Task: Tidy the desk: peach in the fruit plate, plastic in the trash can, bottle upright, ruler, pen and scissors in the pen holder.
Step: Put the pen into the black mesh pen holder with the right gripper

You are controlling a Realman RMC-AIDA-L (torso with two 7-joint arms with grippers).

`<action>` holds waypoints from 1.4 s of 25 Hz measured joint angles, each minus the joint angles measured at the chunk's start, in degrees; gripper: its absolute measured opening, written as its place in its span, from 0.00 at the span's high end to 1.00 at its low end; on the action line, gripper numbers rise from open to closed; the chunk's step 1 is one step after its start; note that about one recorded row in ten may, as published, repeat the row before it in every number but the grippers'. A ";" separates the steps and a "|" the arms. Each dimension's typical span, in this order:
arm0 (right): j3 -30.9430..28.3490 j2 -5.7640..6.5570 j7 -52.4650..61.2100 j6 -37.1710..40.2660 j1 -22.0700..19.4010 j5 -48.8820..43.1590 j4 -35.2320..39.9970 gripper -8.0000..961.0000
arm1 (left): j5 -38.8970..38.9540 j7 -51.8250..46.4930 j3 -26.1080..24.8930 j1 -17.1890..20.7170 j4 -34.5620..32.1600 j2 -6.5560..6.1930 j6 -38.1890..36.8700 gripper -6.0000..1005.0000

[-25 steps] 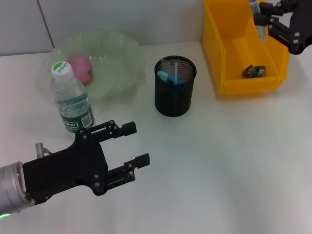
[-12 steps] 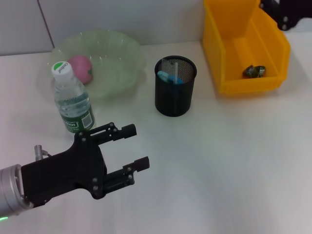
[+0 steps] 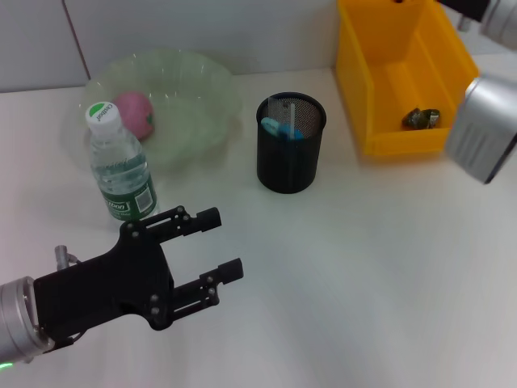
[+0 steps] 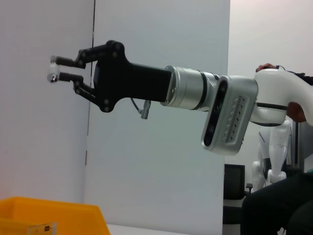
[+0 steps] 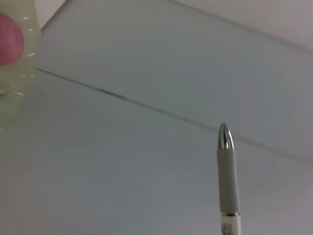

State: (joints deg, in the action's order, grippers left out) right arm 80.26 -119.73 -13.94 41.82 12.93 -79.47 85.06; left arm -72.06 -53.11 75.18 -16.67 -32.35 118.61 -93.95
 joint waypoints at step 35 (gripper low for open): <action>1.99 7.15 -59.36 3.23 -5.56 18.16 -8.09 0.86 | 2.76 -3.15 -0.63 -2.07 4.30 0.10 0.02 0.37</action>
State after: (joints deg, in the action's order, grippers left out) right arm 82.25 -112.58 -73.30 45.05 7.37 -61.31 76.97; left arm -69.30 -56.26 74.55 -18.75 -28.05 118.71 -93.93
